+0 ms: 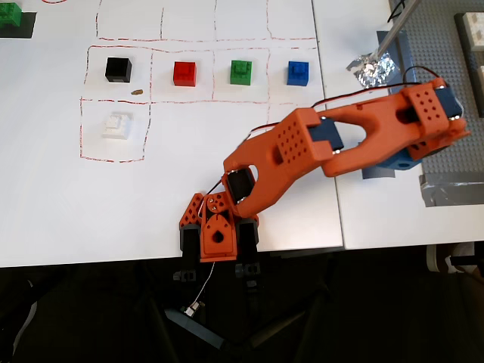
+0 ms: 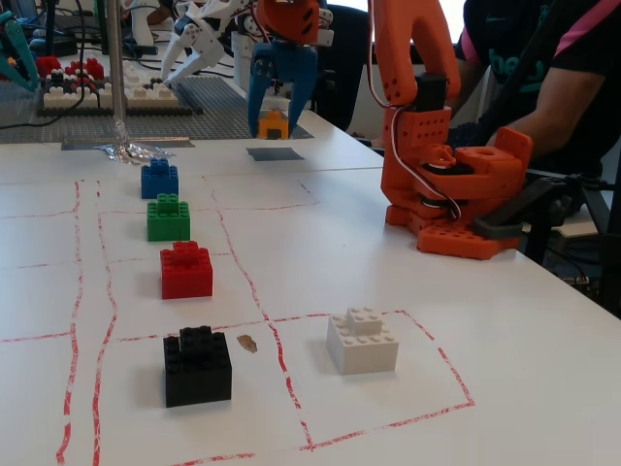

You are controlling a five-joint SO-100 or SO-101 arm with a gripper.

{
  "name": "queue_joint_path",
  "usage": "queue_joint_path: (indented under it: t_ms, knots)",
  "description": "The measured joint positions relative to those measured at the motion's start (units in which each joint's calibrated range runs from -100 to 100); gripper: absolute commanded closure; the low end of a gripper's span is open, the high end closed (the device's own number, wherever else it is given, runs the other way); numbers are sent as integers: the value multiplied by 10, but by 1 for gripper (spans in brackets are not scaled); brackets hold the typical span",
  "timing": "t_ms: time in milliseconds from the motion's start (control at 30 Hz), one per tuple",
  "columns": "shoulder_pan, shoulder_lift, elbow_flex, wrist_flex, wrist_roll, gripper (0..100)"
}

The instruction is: Grab the block and put it in the grey marker

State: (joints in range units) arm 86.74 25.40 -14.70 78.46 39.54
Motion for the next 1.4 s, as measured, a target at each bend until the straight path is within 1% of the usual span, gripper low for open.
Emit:
queue_joint_path:
  t_ms: [200,467,733,833,1200,1300,1400]
  knots:
    - [9,0,50,-68,21,100]
    - [36,0,50,-91,41,99]
    - [46,0,77,-92,49,79]
    - [46,-1,89,-96,50,71]
    - [45,-13,102,-100,43,62]
    - [46,-15,103,-69,40,61]
    - [45,-40,98,-13,42,61]
